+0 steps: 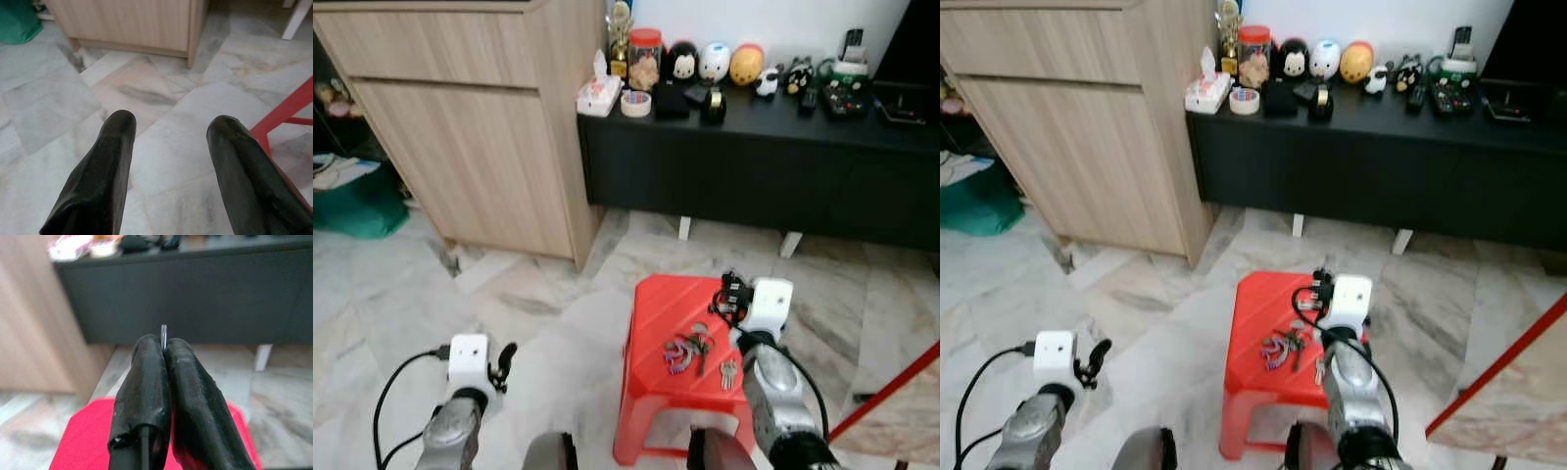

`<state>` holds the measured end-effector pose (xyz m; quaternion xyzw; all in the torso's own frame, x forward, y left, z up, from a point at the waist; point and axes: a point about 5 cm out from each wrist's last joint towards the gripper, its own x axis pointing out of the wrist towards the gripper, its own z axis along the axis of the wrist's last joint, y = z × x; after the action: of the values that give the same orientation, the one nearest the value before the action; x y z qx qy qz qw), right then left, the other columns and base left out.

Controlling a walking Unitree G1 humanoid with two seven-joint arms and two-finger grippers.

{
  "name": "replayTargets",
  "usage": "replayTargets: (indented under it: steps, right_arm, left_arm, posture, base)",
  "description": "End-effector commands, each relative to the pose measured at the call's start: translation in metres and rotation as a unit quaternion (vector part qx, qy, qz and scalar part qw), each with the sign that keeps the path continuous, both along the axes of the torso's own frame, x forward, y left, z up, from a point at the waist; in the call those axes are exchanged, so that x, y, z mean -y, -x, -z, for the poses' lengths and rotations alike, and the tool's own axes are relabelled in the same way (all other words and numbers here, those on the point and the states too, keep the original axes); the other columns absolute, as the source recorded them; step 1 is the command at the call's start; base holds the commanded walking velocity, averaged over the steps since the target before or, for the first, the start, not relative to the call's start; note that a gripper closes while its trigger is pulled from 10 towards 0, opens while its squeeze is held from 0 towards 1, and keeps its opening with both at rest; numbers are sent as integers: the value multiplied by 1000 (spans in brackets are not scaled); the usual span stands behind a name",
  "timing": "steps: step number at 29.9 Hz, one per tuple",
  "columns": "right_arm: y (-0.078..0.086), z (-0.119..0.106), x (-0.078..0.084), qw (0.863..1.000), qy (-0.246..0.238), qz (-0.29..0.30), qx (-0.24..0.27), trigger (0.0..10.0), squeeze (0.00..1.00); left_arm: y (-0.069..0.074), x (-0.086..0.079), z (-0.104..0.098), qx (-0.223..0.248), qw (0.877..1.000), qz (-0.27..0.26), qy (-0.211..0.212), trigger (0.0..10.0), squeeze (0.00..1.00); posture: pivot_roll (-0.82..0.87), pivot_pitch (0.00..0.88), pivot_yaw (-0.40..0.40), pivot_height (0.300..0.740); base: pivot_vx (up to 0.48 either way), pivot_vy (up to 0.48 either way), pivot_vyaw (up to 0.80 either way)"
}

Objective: Hang keys on a hook

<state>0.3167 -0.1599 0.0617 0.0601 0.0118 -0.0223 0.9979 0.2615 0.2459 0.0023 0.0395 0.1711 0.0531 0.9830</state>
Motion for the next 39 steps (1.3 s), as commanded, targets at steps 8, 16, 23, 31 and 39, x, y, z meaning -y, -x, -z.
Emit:
replayTargets:
  steps: [8,16,23,31,39]
  right_arm:
    - [-4,-6,-9,998,55,-43,10,10000,0]
    - [-1,2,14,999,24,27,-15,10000,0]
    - [12,6,26,999,43,12,-10,10000,0]
    - [12,5,23,999,42,2,-5,10000,0]
    - [14,9,13,999,34,-5,-11,10000,0]
  left_arm:
    - [6,-5,9,-25,1000,-15,5,10000,0]
    - [22,-7,23,-55,998,-30,4,10000,0]
    - [47,2,46,-112,993,-33,13,10000,0]
    - [53,-3,49,-125,990,-65,18,10000,0]
    - [57,-22,46,-129,987,-91,5,10000,0]
  posture:
    - [1,0,39,617]
    - [22,0,15,617]
    - [13,0,-17,617]
    - [21,0,-34,650]
    - [25,0,-28,710]
  base:
    - [0,0,0]
    - [0,0,0]
    - [0,0,0]
    - [0,0,0]
    - [0,0,0]
